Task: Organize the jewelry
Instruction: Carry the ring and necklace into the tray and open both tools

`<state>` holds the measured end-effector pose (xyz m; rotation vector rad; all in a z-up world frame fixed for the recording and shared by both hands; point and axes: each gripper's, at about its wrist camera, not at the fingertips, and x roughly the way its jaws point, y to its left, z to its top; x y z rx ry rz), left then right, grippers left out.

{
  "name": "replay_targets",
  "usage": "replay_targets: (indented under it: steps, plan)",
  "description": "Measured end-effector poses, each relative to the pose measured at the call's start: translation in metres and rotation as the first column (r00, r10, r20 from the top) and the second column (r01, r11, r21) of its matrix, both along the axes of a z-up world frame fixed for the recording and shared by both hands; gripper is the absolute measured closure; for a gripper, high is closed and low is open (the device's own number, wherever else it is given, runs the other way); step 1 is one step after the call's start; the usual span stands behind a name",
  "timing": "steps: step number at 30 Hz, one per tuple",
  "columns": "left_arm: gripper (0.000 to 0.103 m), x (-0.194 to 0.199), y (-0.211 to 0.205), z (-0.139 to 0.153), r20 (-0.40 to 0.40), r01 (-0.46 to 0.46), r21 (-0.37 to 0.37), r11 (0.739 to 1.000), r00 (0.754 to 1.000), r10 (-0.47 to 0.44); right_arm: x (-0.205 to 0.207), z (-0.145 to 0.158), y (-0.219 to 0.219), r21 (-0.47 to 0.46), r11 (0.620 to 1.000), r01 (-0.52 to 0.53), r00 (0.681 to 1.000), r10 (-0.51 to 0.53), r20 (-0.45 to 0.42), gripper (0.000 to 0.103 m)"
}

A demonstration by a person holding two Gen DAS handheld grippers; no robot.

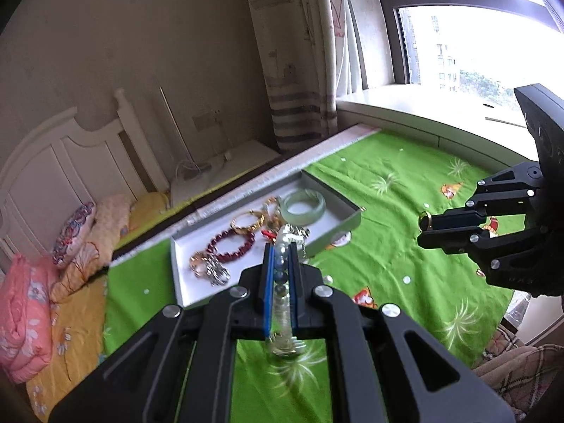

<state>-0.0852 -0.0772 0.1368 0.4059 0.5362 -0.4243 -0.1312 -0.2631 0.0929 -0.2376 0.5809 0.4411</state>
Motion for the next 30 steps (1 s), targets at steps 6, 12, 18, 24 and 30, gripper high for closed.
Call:
replay_targets:
  steps: [6, 12, 18, 24, 30]
  plan:
    - [0.096, -0.001, 0.001, 0.017, 0.035, 0.002, 0.017, 1.0, 0.999, -0.003, 0.013, 0.012, 0.008, -0.007, 1.0, -0.012, 1.0, 0.012, 0.013, 0.092]
    - [0.096, 0.017, -0.001, 0.034, 0.054, -0.006, 0.035, 0.999, 0.999, 0.004, 0.042, 0.015, 0.017, -0.021, 0.999, -0.031, 0.999, 0.031, -0.013, 0.092]
    - [0.096, 0.055, -0.003, 0.041, 0.043, -0.037, 0.026, 0.999, 0.998, 0.036, 0.085, 0.003, 0.023, -0.01, 1.0, -0.022, 0.998, 0.021, -0.062, 0.092]
    - [0.096, 0.086, -0.01, 0.053, 0.059, -0.045, 0.013, 0.999, 0.997, 0.045, 0.125, -0.016, 0.023, -0.006, 1.0, 0.001, 0.993, -0.002, -0.12, 0.092]
    - [0.096, 0.114, -0.017, 0.061, 0.086, -0.055, 0.025, 0.998, 0.995, 0.052, 0.148, -0.032, 0.025, -0.017, 1.0, -0.001, 0.985, -0.002, -0.174, 0.092]
